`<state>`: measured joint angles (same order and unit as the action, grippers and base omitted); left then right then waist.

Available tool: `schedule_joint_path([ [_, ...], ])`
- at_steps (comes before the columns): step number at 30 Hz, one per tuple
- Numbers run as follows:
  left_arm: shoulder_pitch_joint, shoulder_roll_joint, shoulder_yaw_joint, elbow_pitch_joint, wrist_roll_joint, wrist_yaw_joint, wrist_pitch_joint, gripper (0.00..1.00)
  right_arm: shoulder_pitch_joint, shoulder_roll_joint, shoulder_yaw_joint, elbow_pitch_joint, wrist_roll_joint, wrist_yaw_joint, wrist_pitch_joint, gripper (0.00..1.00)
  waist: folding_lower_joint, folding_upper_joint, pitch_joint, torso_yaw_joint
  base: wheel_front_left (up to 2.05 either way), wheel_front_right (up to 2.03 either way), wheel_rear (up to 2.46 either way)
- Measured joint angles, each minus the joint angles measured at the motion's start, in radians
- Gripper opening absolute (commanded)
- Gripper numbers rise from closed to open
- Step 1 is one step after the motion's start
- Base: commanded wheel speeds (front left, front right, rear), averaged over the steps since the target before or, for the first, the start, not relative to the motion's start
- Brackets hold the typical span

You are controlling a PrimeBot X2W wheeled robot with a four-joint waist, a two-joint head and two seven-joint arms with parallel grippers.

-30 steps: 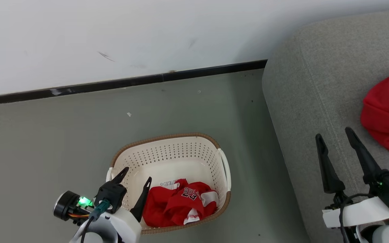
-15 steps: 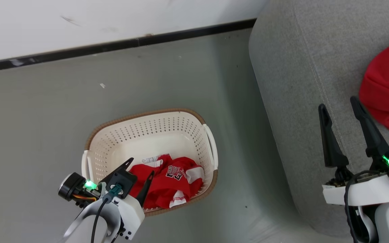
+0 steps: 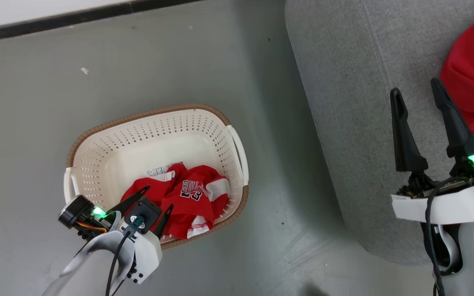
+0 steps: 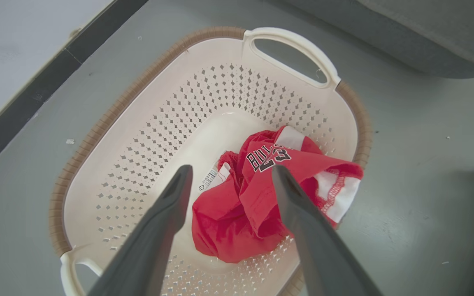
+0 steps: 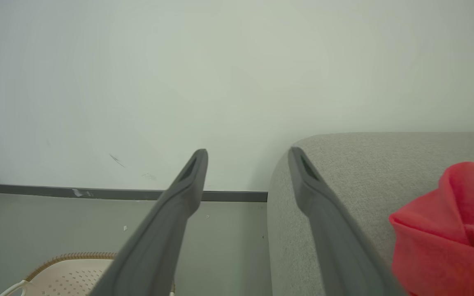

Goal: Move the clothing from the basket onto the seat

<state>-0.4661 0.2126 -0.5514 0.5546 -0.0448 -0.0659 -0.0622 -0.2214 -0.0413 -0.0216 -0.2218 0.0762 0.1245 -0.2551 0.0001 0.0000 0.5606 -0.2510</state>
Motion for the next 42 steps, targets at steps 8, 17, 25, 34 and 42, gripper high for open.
schedule_joint_path([
  [8,-0.039,0.022,-0.042,0.043,0.051,-0.017,0.001,1.00,-0.056,0.000,0.012,0.001,0.028,0.000,0.000,1.00,0.0000,0.0000,0.063,-0.033,0.00,0.00,0.00],
  [17,-0.063,0.051,-0.073,0.079,0.068,-0.034,0.008,1.00,-0.107,0.000,0.019,0.005,0.047,0.000,0.000,1.00,0.0000,0.0000,0.119,-0.068,0.00,0.00,0.00],
  [25,-0.084,0.071,-0.093,0.117,0.099,-0.043,0.017,1.00,-0.142,0.000,0.039,0.009,0.067,0.000,0.000,1.00,0.0000,0.0000,0.154,-0.094,0.00,0.00,0.00],
  [34,-0.114,0.067,-0.106,0.152,0.102,-0.043,0.017,1.00,-0.158,0.000,0.046,0.017,0.075,0.000,0.000,1.00,0.0000,0.0000,0.180,-0.121,0.00,0.00,0.00],
  [42,-0.147,0.044,-0.111,0.185,0.102,-0.044,0.018,1.00,-0.180,0.000,0.060,0.028,0.093,0.000,0.000,1.00,0.0000,0.0000,0.200,-0.145,0.00,0.00,0.00],
])
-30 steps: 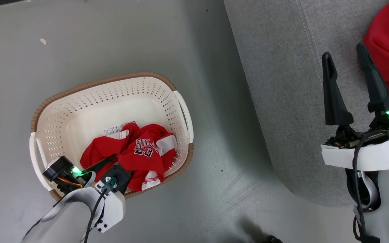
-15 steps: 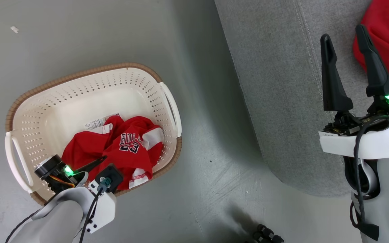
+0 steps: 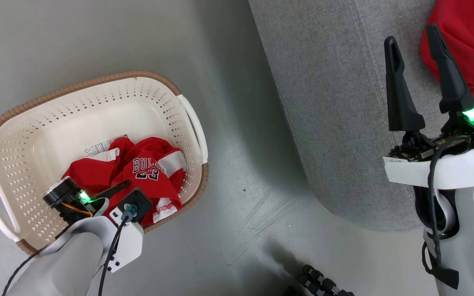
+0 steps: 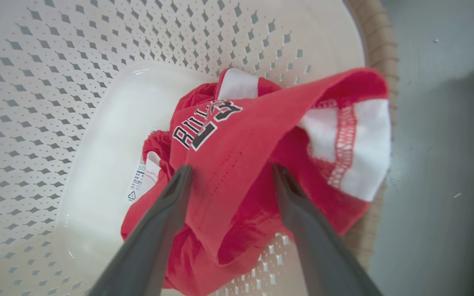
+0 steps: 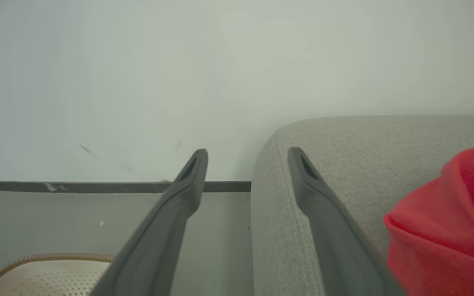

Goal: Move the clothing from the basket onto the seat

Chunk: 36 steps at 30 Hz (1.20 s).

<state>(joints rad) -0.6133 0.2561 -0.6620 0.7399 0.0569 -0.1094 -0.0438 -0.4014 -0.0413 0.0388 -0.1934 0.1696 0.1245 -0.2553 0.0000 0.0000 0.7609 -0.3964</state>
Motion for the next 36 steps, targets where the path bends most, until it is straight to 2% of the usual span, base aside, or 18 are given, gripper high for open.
schedule_joint_path([
  [3,-0.011,-0.004,0.000,0.016,0.000,0.000,0.000,1.00,0.000,0.000,0.003,0.003,0.007,0.000,0.000,1.00,0.0000,0.0000,0.008,-0.008,0.00,0.00,0.00],
  [4,-0.015,-0.004,0.001,0.020,0.000,0.000,0.000,0.91,-0.001,0.000,0.003,0.003,0.007,0.000,0.000,1.00,0.0000,0.0000,0.010,-0.010,0.00,0.00,0.00],
  [6,-0.019,-0.005,0.003,0.027,-0.001,0.000,0.000,0.49,-0.005,0.000,0.003,0.005,0.007,0.000,0.000,1.00,0.0000,0.0000,0.014,-0.014,0.00,0.00,0.00],
  [9,-0.021,-0.006,0.003,0.039,-0.002,0.000,0.000,0.10,-0.020,0.000,0.003,0.007,0.017,0.000,0.000,1.00,0.0000,0.0000,0.018,-0.019,0.00,0.00,0.00],
  [10,-0.021,-0.007,0.004,0.043,-0.002,0.000,-0.001,0.00,-0.020,0.000,0.002,0.007,0.017,0.000,0.000,1.00,0.0001,0.0000,0.018,-0.020,0.00,0.00,0.00],
  [21,-0.050,-0.040,0.079,0.026,-0.076,0.012,-0.087,0.00,-0.041,0.000,-0.010,0.014,0.014,0.000,0.000,1.00,0.0000,0.0000,0.004,-0.008,0.00,0.00,0.00],
  [28,-0.052,-0.043,0.154,-0.028,-0.139,0.051,-0.171,0.00,-0.078,0.000,-0.003,0.022,-0.003,0.000,0.000,1.00,0.0000,0.0000,-0.016,0.013,0.00,0.00,0.00],
  [36,-0.048,-0.067,0.240,-0.140,-0.207,0.109,-0.204,0.00,-0.080,0.000,0.014,0.048,-0.034,0.000,0.000,1.00,0.0000,0.0000,-0.051,0.046,0.00,0.00,0.00],
])
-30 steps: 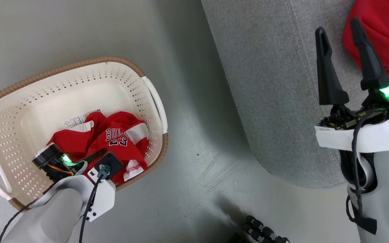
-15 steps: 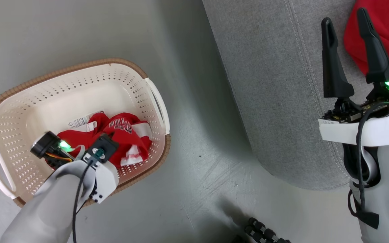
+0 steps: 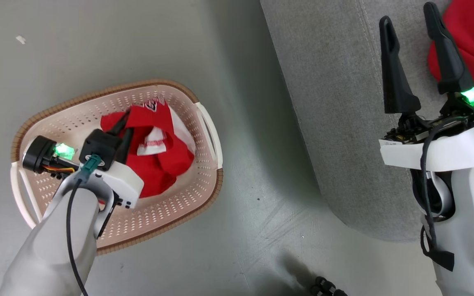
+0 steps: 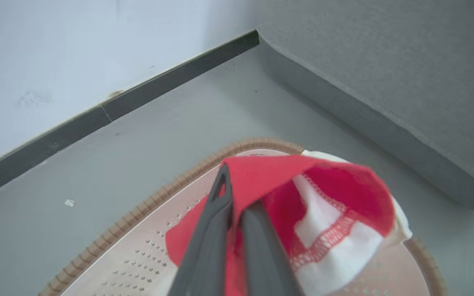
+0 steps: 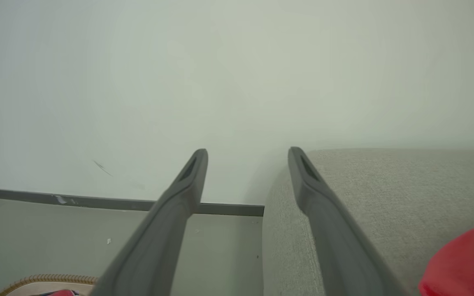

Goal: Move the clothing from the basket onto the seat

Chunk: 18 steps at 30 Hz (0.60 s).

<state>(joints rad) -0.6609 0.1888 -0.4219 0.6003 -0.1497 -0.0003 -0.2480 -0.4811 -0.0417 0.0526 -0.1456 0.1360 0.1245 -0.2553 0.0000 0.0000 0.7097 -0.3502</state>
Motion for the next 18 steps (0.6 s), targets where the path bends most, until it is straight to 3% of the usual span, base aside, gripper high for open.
schedule_joint_path([
  [7,0.018,0.006,0.047,-0.117,-0.026,0.037,0.000,0.00,-0.002,-0.001,0.025,0.028,-0.020,0.000,0.000,1.00,0.0000,0.0000,-0.040,0.034,0.00,0.00,0.00],
  [18,0.063,0.035,0.091,-0.306,-0.035,0.052,-0.002,0.00,-0.017,-0.002,0.057,0.075,-0.068,0.000,0.000,1.00,0.0000,0.0000,-0.124,0.094,0.00,0.00,0.00],
])
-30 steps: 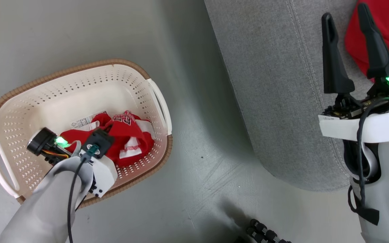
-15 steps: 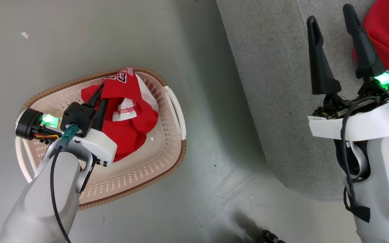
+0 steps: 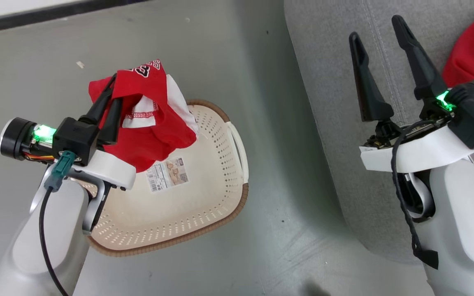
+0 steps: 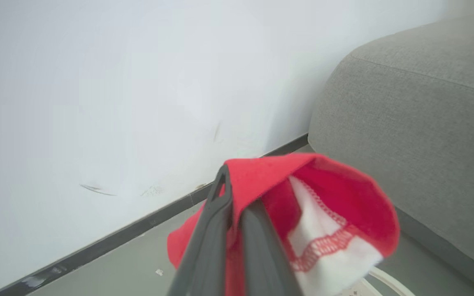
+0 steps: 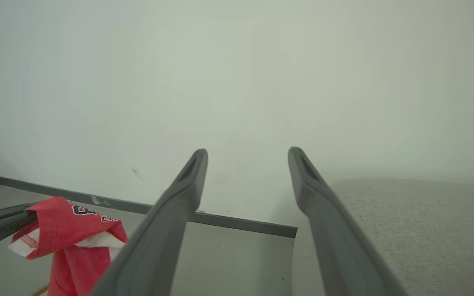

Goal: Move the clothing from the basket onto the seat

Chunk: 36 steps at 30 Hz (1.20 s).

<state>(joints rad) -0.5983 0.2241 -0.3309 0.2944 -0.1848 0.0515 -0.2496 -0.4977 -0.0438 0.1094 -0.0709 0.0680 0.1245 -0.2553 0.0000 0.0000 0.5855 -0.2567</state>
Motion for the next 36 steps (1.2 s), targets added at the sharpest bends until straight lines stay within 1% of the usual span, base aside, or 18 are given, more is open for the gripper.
schedule_joint_path([
  [3,0.016,0.012,0.004,-0.038,0.000,0.000,0.000,0.00,0.002,-0.006,0.008,0.020,-0.005,0.000,0.000,1.00,0.0000,0.0000,-0.027,0.016,0.00,0.00,0.00],
  [7,0.049,0.036,0.014,-0.077,-0.003,-0.001,-0.003,0.00,0.005,-0.032,0.020,0.043,-0.008,0.000,0.000,1.00,0.0000,0.0000,-0.067,0.038,0.00,0.00,0.00],
  [12,0.087,0.041,0.021,-0.113,-0.023,-0.007,-0.003,0.00,0.042,-0.052,0.034,0.071,-0.018,0.000,0.000,1.00,0.0000,0.0000,-0.121,0.064,0.00,0.00,0.00],
  [18,0.132,0.047,0.017,-0.142,-0.054,-0.030,-0.003,0.00,0.090,-0.071,0.046,0.108,-0.018,0.000,0.000,1.00,0.0000,0.0000,-0.194,0.094,0.00,0.00,0.00],
  [23,0.147,0.061,0.002,-0.157,-0.055,-0.050,0.003,0.00,0.126,-0.093,0.069,0.132,-0.018,0.000,0.000,1.00,0.0000,0.0000,-0.244,0.112,0.00,0.00,0.00],
  [30,0.160,0.070,-0.046,-0.202,-0.054,-0.084,0.031,0.00,0.162,-0.151,0.144,0.183,-0.017,0.000,0.000,1.00,0.0000,0.0000,-0.329,0.141,0.00,0.00,0.00],
  [32,0.160,0.069,-0.072,-0.225,-0.053,-0.107,0.051,0.00,0.173,-0.179,0.196,0.212,-0.016,0.000,0.000,1.00,0.0000,0.0000,-0.363,0.152,0.00,0.00,0.00],
  [36,0.160,0.067,-0.112,-0.260,-0.053,-0.124,0.071,0.00,0.190,-0.212,0.280,0.240,0.008,0.000,0.000,1.00,0.0000,0.0000,-0.407,0.166,0.00,0.00,0.00],
])
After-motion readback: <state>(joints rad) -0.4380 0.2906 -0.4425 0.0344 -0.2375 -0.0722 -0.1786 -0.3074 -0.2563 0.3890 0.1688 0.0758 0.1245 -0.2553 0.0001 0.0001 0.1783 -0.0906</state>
